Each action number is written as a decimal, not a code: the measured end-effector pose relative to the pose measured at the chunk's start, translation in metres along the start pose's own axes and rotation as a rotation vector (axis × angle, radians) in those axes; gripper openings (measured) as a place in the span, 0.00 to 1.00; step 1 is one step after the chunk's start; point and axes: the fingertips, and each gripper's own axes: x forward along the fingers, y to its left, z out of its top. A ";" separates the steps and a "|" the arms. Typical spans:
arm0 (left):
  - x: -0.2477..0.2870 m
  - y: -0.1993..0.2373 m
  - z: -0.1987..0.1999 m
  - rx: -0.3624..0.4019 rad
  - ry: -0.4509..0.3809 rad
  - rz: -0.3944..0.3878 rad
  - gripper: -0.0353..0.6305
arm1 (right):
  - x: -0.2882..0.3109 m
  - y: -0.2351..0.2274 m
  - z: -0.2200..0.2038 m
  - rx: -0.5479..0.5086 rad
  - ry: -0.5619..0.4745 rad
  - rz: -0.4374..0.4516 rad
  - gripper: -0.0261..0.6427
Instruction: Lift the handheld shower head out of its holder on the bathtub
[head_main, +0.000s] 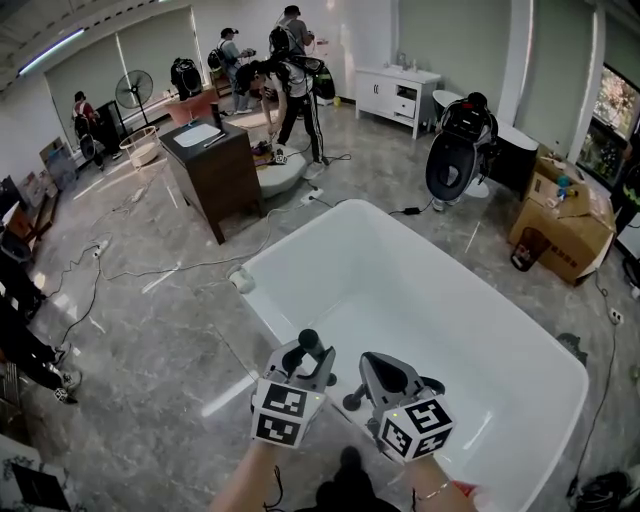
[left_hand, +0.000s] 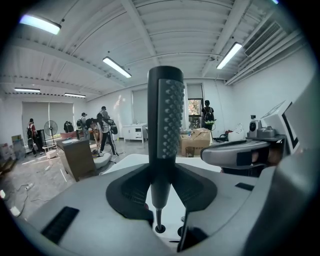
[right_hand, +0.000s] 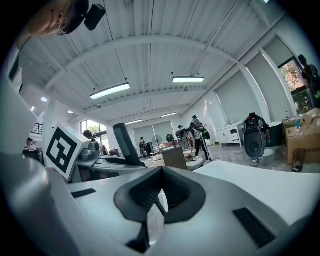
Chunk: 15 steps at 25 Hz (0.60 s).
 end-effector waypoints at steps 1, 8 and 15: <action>-0.002 0.000 -0.001 0.000 0.001 0.000 0.28 | -0.001 0.002 -0.001 0.001 0.000 0.001 0.04; -0.012 -0.003 -0.002 0.007 0.003 0.002 0.28 | -0.007 0.009 -0.001 -0.003 0.004 0.010 0.04; -0.009 -0.011 0.003 0.011 0.002 0.000 0.28 | -0.012 0.006 0.002 -0.005 0.004 0.016 0.04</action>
